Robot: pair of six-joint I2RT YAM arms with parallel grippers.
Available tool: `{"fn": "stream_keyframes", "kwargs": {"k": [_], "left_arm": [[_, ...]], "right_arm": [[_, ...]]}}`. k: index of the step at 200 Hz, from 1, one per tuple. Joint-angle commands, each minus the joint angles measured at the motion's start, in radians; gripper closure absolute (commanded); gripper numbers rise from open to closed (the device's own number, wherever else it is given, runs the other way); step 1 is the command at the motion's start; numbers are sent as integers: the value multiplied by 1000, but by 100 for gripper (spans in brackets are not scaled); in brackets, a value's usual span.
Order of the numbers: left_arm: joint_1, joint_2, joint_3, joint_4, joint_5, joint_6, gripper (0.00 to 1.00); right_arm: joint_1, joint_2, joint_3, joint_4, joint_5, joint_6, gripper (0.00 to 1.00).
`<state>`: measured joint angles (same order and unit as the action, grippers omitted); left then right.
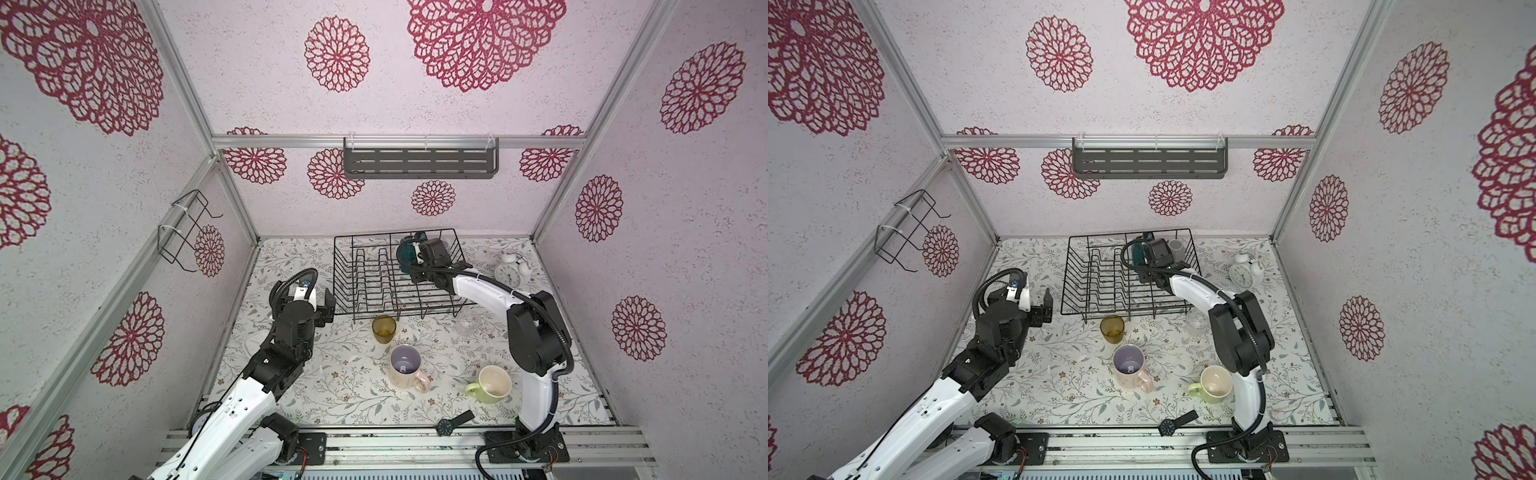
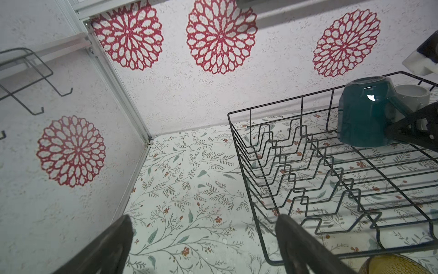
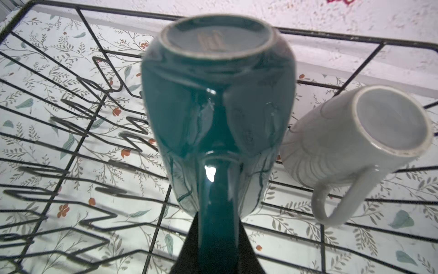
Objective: Load cups into a dish rack
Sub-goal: Place the cup upside down at the dish rack.
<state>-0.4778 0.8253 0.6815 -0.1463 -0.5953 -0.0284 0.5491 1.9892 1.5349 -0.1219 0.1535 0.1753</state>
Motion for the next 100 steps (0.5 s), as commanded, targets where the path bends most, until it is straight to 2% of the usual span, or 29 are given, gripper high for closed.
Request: {"fn": "stream_keyframes", "kwargs": {"k": [1,24,55,100], "left_arm": [[20,-15,-13,-12,-15,-61,3],[25,-21,-13,-24,-39,-95,3],[34,-30,-53,5,-45,-108,3],[50,-24,-67,-4,-44,-134,3]], "right_arm": [[8,-13,23,230,79,-30,100],[8,6,7,272,140,-5,100],[10,32,2,298,127,7,100],[34,82,8,380,180,5,100]]}}
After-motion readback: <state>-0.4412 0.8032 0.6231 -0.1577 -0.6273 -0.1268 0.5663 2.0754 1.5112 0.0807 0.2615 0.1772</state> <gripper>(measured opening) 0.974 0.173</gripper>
